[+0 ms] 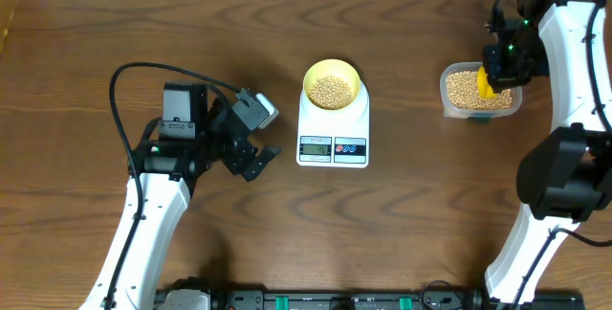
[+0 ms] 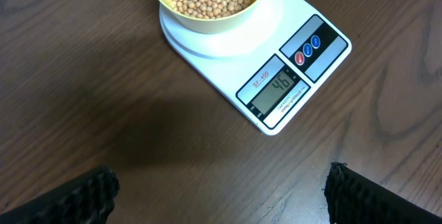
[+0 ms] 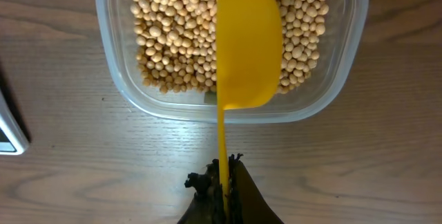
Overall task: Scoop item into bowl and weigh 50g on scale
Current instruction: 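Return the scoop right and dip it into the soybean tub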
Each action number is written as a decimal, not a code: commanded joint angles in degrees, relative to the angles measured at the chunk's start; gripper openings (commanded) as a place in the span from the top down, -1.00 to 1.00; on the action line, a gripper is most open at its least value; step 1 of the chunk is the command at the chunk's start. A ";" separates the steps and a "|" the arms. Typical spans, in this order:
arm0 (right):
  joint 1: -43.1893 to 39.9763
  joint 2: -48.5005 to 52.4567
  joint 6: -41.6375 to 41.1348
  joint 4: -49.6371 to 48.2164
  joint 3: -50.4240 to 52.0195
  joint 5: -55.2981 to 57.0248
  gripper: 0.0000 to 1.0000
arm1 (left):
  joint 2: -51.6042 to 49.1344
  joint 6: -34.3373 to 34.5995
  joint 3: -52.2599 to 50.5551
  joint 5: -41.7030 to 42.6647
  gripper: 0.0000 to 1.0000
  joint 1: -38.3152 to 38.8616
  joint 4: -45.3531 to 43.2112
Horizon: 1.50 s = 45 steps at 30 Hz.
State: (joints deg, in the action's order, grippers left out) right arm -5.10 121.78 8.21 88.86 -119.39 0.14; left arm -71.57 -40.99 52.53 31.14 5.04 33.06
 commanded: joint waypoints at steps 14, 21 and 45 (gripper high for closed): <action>1.11 0.42 0.83 -3.48 6.23 1.55 0.98 | -0.35 -0.98 0.13 -0.33 -0.95 -0.15 0.15; 2.45 0.42 2.16 -5.18 6.23 -4.87 0.98 | -0.35 -0.98 0.13 -0.33 -0.95 -0.15 0.15; -5.40 -1.20 2.12 -2.82 5.73 -13.97 0.98 | -0.35 -0.98 0.13 -0.33 -0.95 -0.15 0.15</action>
State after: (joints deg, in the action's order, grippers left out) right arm -9.13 121.80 9.54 86.52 -113.49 -10.98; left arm -71.57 -40.99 52.53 31.14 5.04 33.06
